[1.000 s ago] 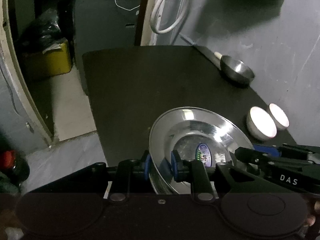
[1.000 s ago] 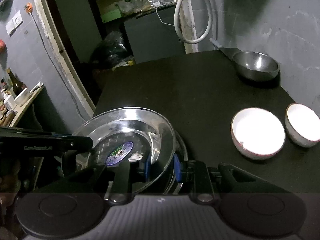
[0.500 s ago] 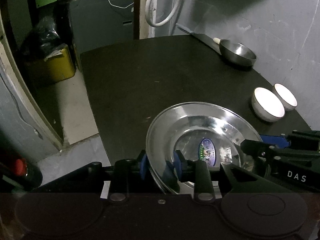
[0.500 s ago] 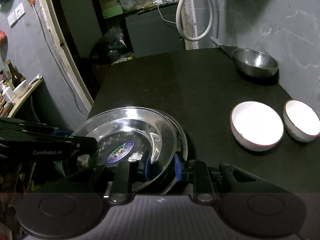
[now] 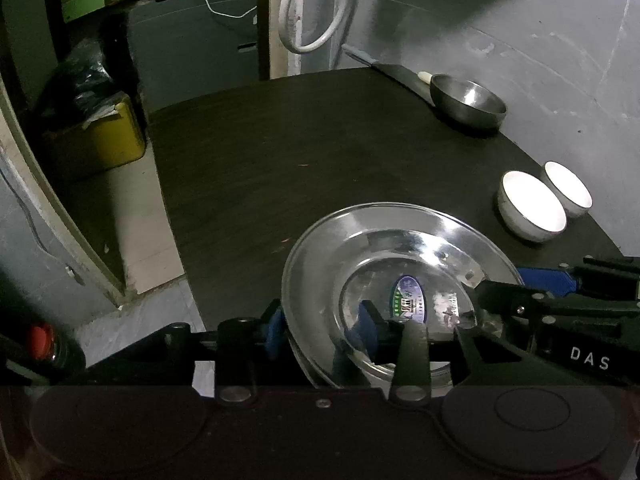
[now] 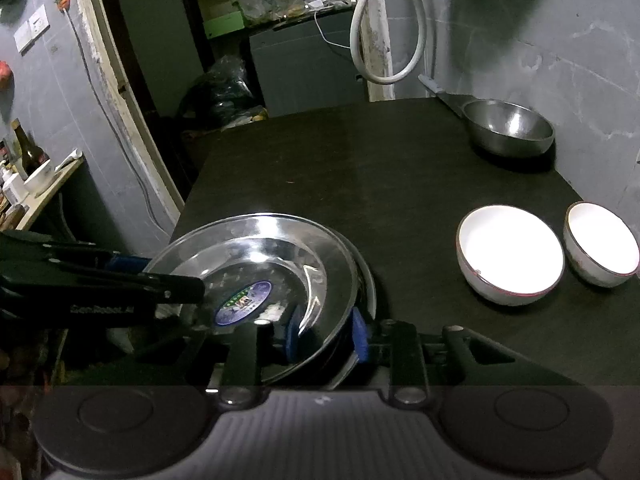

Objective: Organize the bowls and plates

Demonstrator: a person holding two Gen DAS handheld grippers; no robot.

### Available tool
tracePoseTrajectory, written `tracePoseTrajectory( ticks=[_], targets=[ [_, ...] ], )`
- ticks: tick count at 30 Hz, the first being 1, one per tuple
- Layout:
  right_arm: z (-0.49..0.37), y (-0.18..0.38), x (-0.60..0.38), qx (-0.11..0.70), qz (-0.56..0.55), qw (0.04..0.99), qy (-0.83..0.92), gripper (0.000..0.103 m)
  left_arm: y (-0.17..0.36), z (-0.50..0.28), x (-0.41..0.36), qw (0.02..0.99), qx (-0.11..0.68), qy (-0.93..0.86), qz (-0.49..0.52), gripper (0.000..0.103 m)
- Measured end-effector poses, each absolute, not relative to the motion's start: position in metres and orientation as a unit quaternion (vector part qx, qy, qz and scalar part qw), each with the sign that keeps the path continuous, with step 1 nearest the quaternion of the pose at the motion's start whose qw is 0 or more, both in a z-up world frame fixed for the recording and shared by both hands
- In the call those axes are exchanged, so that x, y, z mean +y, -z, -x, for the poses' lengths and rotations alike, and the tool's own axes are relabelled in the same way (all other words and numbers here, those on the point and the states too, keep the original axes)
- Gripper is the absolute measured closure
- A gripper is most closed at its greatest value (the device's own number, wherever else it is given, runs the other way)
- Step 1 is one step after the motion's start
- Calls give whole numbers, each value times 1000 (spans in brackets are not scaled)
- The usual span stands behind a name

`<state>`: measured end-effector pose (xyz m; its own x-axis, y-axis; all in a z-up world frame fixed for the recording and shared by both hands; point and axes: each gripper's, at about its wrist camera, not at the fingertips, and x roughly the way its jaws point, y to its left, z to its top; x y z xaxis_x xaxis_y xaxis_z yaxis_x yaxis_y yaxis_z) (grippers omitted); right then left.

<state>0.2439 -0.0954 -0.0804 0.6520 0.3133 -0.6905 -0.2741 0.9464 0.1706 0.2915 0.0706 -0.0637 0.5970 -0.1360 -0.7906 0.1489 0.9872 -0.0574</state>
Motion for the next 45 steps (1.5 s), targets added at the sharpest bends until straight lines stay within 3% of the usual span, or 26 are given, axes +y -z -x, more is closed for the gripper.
tracePoseTrajectory(
  ticks=[6, 8, 9, 13, 16, 32, 45],
  targets=[
    [-241, 79, -96, 380, -21, 912, -156, 61, 63, -290, 69, 893, 442, 80, -7, 53],
    [-240, 79, -97, 378, -24, 912, -157, 52, 63, -290, 70, 893, 444, 74, -5, 48],
    [-239, 79, -98, 376, -24, 913, -157, 43, 61, -289, 71, 893, 445, 73, -1, 47],
    [-232, 76, -104, 371, -34, 916, -151, 14, 53, -283, 71, 900, 433, 53, 5, 19],
    [-218, 73, -113, 364, -45, 918, -150, 0, 43, -276, 69, 907, 419, 32, 9, 4],
    [-109, 76, -212, 335, -93, 930, -118, 0, 27, -176, -9, 915, 403, 19, 1, 1],
    [-77, 55, -236, 295, -123, 947, -40, 0, -1, -163, -35, 924, 370, 91, -43, 1]
  ],
)
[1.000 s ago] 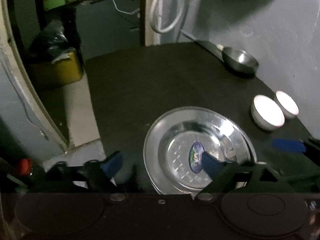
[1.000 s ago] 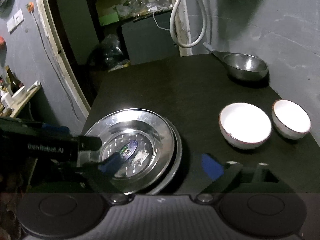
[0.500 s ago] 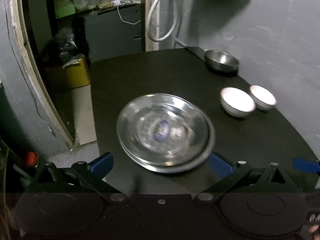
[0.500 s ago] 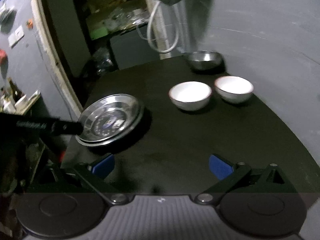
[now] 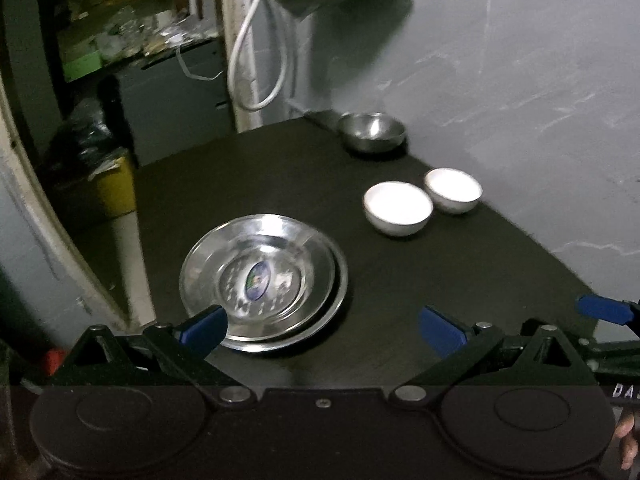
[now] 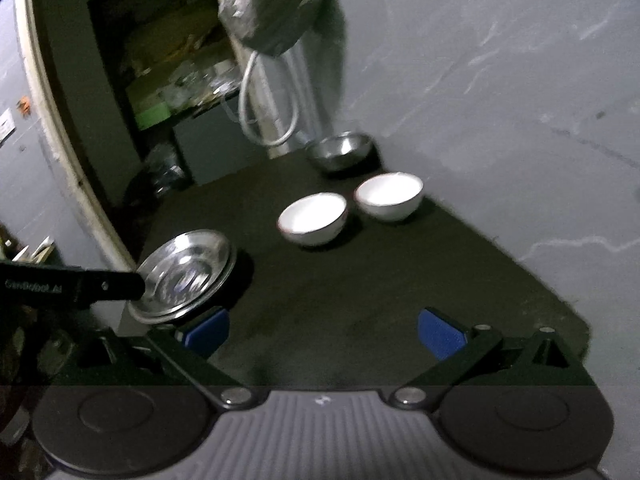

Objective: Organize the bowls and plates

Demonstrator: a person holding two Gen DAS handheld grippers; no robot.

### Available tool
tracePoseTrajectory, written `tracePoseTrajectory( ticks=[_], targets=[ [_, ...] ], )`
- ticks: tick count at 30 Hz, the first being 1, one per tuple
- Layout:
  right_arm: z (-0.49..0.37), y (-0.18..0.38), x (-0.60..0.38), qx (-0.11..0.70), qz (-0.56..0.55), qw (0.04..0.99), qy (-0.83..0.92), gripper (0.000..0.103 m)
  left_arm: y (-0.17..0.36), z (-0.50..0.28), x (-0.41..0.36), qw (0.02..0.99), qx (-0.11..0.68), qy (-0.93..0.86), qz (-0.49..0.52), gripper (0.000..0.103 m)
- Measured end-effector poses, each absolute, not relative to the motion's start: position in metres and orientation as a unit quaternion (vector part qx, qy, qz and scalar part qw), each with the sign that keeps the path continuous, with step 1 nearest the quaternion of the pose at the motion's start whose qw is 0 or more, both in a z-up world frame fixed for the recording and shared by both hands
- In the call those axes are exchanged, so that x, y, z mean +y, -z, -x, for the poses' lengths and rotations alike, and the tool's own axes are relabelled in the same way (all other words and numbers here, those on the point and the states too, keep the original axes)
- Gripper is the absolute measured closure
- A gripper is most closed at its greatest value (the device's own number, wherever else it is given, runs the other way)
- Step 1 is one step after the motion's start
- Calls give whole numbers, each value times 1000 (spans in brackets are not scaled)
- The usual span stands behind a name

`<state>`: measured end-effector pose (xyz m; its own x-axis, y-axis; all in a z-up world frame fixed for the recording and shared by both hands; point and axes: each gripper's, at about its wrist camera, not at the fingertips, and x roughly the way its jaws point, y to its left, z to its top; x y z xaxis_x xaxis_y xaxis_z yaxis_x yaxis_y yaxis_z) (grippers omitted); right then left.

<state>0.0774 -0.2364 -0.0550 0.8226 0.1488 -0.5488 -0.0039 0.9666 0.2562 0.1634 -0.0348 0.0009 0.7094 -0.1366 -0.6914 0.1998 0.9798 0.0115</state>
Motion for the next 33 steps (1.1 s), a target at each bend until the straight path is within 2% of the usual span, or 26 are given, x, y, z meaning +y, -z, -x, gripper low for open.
tracePoseTrajectory(
  ticks=[11, 14, 19, 33],
  targets=[
    [-47, 16, -193, 295, -62, 953, 38, 0, 2, -140, 7, 928, 335, 163, 27, 1],
    [-41, 10, -181, 317, -39, 947, 41, 0, 14, -135, 18, 923, 347, 160, 51, 1],
    [-49, -5, -164, 308, -12, 950, 45, 0, 22, -136, 37, 922, 352, 146, 76, 1],
    [-132, 26, -187, 338, -28, 941, -12, 0, 35, -196, 39, 914, 395, 45, 74, 1]
  ],
)
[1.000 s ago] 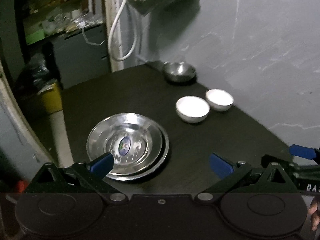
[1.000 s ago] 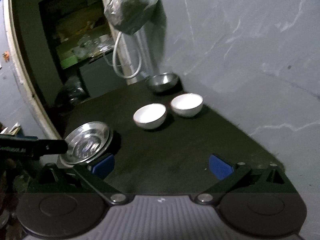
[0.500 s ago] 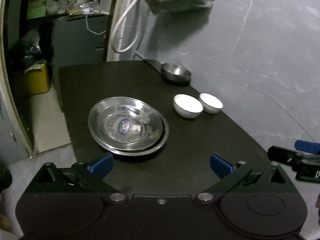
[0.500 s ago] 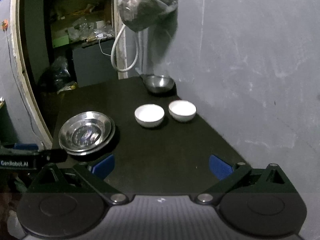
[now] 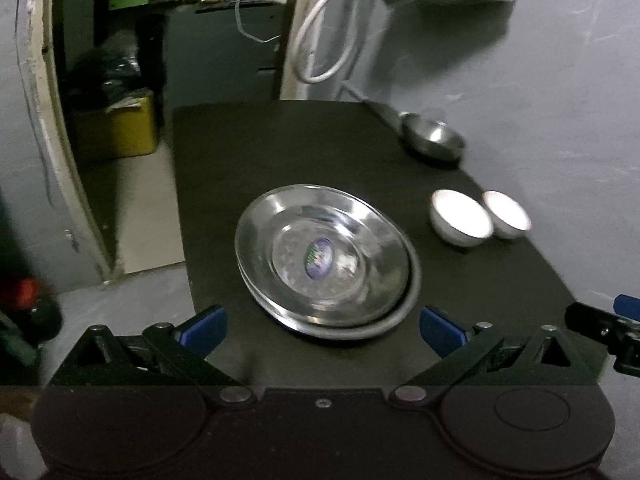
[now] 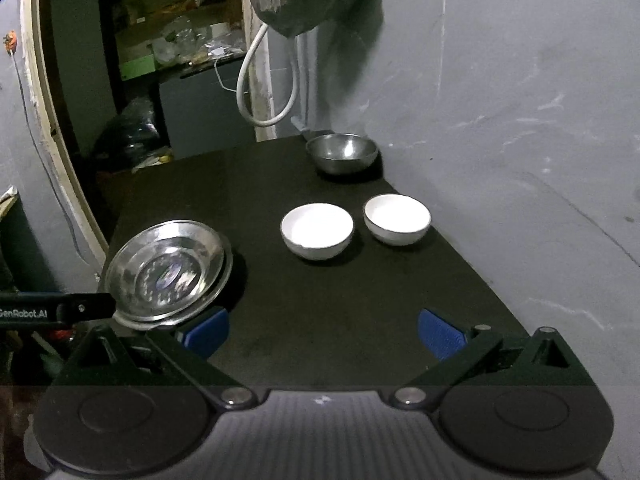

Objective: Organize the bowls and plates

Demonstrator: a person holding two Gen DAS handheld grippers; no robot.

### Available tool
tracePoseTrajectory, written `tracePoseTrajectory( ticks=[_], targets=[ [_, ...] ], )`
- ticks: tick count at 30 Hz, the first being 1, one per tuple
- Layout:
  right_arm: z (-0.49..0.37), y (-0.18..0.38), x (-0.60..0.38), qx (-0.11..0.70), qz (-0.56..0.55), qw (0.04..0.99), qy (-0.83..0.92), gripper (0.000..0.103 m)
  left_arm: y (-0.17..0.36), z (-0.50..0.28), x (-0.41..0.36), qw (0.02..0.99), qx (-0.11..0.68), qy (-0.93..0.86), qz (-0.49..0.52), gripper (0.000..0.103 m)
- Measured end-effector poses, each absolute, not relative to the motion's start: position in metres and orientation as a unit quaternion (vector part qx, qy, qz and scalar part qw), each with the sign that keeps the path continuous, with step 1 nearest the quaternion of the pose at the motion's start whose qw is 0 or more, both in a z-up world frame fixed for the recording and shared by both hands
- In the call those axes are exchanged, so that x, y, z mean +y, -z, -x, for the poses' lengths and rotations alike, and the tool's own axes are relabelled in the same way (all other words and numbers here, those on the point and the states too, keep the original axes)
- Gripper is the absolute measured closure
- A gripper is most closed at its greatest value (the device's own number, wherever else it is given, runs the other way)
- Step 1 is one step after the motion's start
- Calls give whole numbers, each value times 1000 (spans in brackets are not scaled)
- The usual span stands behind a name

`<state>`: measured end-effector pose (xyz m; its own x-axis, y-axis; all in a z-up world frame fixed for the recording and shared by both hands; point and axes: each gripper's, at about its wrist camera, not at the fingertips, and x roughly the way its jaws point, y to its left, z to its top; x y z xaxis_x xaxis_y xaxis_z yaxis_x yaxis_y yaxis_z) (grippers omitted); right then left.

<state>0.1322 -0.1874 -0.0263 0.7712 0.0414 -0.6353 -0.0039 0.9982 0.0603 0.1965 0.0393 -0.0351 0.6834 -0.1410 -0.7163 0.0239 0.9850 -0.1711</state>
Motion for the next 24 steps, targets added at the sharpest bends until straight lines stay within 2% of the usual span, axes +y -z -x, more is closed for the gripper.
tracePoseTrajectory(
  ticks=[6, 11, 17, 21, 24],
  targets=[
    [-205, 27, -225, 314, -71, 945, -48, 0, 15, -265, 19, 925, 376, 3, 54, 1],
    [-274, 33, -238, 305, -90, 946, -68, 0, 0, -331, 2, 932, 355, -19, 77, 1],
    [-338, 50, -240, 314, -157, 935, -51, 0, 0, -407, -25, 931, 359, 10, 70, 1],
    [-370, 59, -235, 312, -162, 936, -28, 1, 4, -462, -42, 926, 366, 51, 78, 1],
    [-388, 67, -239, 315, -187, 930, -9, 4, 15, -497, -54, 918, 382, 63, 80, 1]
  ],
)
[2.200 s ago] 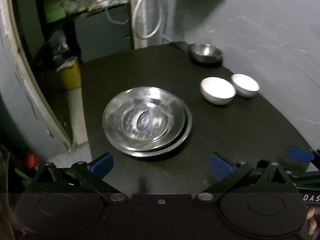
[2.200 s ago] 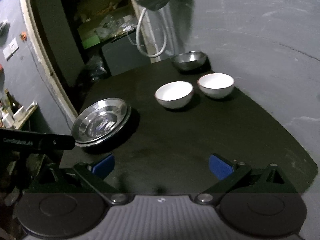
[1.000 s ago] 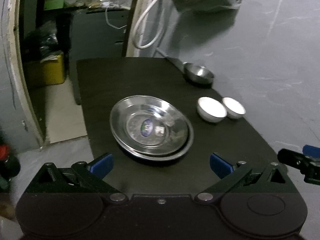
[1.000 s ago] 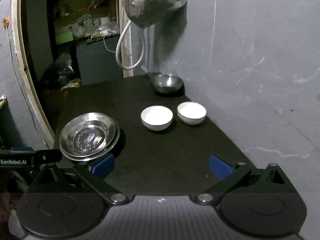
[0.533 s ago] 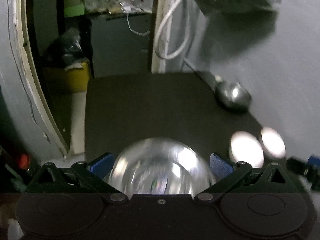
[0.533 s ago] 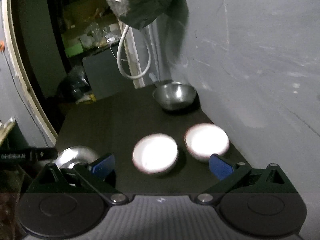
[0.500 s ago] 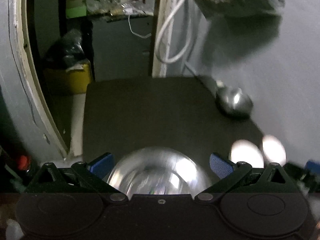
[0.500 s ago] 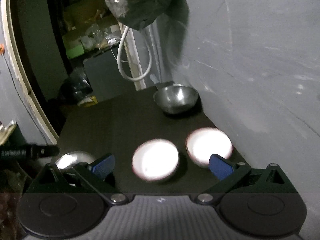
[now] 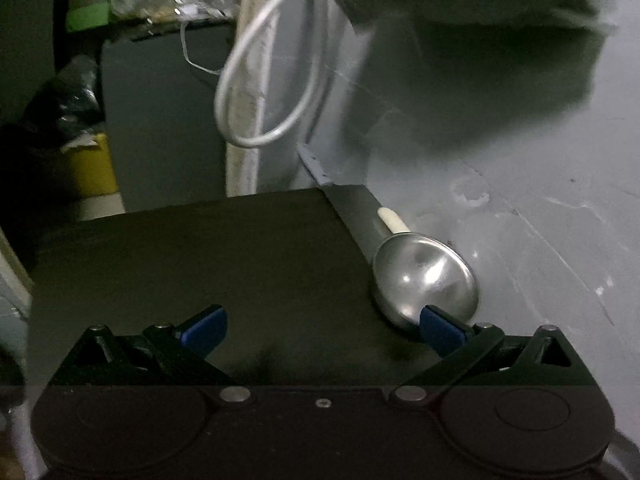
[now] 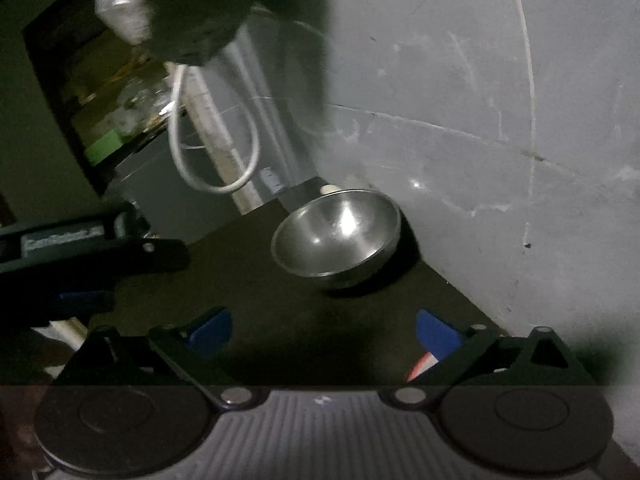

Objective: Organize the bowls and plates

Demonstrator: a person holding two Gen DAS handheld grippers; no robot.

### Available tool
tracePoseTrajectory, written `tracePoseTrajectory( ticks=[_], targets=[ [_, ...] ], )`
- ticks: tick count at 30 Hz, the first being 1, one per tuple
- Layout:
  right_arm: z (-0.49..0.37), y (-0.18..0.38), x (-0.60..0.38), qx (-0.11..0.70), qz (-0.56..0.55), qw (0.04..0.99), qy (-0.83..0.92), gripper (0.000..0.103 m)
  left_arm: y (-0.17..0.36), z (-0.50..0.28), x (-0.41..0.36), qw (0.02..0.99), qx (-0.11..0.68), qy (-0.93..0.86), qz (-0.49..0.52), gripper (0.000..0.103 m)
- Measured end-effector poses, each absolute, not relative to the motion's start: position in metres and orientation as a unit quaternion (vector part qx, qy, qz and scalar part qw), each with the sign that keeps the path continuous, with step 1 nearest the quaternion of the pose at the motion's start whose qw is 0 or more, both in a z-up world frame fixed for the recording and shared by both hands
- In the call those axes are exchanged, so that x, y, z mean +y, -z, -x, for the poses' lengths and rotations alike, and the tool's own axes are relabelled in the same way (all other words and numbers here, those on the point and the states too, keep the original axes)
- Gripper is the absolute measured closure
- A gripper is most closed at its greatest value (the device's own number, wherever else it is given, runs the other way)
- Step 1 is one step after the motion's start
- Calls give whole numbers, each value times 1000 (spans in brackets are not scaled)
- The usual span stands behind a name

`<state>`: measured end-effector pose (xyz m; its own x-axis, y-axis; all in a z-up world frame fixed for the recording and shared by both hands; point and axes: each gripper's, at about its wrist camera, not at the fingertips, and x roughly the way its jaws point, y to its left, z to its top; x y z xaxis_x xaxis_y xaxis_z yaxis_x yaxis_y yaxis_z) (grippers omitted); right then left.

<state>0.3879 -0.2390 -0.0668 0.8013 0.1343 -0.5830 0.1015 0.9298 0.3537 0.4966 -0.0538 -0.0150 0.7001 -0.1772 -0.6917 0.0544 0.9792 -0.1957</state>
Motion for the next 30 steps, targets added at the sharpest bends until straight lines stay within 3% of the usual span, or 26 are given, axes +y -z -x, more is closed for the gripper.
tracePoseTrajectory(
  ticks=[9, 12, 18, 20, 25, 30],
  targets=[
    [-443, 88, -255, 327, -221, 918, 38, 23, 49, -569, -73, 895, 421, 90, 118, 2],
    [-453, 91, -258, 330, -224, 916, 41, 29, 57, -584, -77, 888, 429, 94, 135, 10],
    [-469, 100, -260, 343, -232, 910, 35, 46, 71, -601, -89, 877, 450, 101, 138, 39],
    [-472, 102, -261, 349, -237, 906, 32, 49, 75, -603, -91, 873, 457, 103, 138, 59],
    [-476, 105, -264, 360, -237, 902, 19, 50, 86, -605, -93, 860, 477, 106, 146, 86],
    [-482, 107, -266, 376, -241, 895, -8, 53, 86, -594, -91, 861, 475, 105, 146, 89]
  ],
)
